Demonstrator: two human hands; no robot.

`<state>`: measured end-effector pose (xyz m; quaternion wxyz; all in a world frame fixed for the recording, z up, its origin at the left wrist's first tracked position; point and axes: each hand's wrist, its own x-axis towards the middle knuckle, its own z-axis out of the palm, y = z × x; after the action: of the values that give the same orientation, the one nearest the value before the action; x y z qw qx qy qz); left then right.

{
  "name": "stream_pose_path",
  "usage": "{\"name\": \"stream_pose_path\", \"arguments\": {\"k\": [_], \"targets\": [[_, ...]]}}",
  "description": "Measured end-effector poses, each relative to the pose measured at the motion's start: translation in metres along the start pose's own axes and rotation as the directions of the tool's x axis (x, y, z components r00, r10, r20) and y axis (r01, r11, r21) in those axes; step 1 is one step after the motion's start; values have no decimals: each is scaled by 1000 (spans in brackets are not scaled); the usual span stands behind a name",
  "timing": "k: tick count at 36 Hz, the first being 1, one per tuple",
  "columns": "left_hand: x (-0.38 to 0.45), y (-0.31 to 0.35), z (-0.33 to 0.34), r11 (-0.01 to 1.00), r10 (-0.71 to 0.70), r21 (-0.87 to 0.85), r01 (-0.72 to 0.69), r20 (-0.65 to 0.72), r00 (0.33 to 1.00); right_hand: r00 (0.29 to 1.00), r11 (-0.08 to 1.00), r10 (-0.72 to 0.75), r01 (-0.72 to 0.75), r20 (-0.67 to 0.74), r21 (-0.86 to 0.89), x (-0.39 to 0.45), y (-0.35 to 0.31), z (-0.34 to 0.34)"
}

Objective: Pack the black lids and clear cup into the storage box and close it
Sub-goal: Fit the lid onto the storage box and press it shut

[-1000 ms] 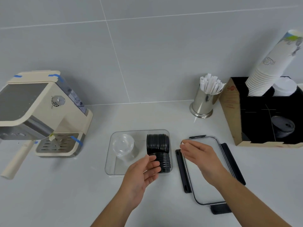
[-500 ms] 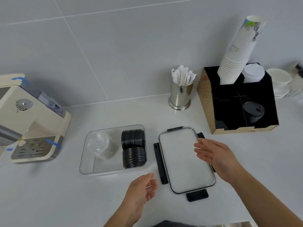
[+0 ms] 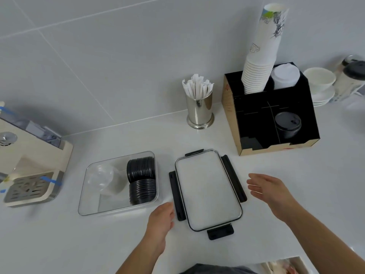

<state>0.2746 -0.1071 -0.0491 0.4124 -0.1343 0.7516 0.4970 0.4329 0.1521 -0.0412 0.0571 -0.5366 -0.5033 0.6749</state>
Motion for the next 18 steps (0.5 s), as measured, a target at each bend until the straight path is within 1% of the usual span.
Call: {"name": "stream_pose_path", "arguments": {"k": [8,11,14,18], "targets": [[19,-1,6,1000,-8,23,8,6,1000,998,997,39,-35,56,-76,8,7,0],[22,0,9,1000,-7,5,7,-13,1000,995,994,49,-39,88,-105,10,7,2],[24,1,10,1000,-28,-11,28,-33,999,993,983,55,-35,108,-178,11,5,4],[29,0,12,998,-56,-36,53,-84,995,987,974,54,-20,148,-226,17,10,6]]}}
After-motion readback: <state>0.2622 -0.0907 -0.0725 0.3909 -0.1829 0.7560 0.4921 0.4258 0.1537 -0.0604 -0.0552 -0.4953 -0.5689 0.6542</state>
